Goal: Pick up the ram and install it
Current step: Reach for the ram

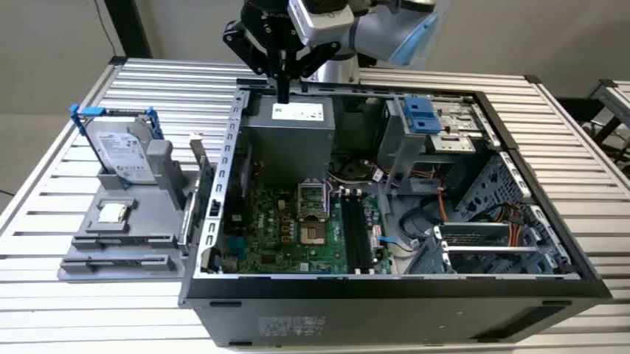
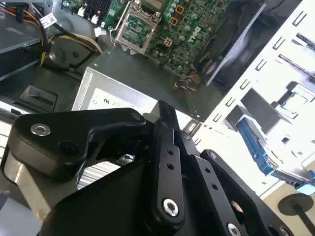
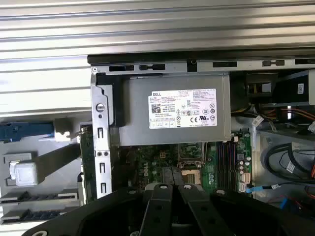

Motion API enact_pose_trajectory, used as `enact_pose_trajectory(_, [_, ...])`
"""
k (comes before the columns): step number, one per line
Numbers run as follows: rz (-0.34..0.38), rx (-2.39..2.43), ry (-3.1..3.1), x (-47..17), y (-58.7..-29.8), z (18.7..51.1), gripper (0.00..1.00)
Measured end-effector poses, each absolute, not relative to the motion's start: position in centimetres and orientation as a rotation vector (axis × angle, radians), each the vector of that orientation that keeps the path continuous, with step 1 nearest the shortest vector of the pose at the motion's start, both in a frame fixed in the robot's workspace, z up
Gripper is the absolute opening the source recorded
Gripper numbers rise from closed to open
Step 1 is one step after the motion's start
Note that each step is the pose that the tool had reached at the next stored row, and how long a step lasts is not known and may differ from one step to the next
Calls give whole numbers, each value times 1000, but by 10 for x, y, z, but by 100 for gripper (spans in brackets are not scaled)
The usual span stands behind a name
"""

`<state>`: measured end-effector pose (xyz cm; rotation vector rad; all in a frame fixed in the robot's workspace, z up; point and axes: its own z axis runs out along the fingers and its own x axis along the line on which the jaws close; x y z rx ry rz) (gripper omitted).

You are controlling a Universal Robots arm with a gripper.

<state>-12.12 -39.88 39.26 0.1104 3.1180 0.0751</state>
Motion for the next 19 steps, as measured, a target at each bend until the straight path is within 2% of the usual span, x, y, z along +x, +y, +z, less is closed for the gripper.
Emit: enact_pose_trajectory(19, [75,110,3118,-126,-399,393,0])
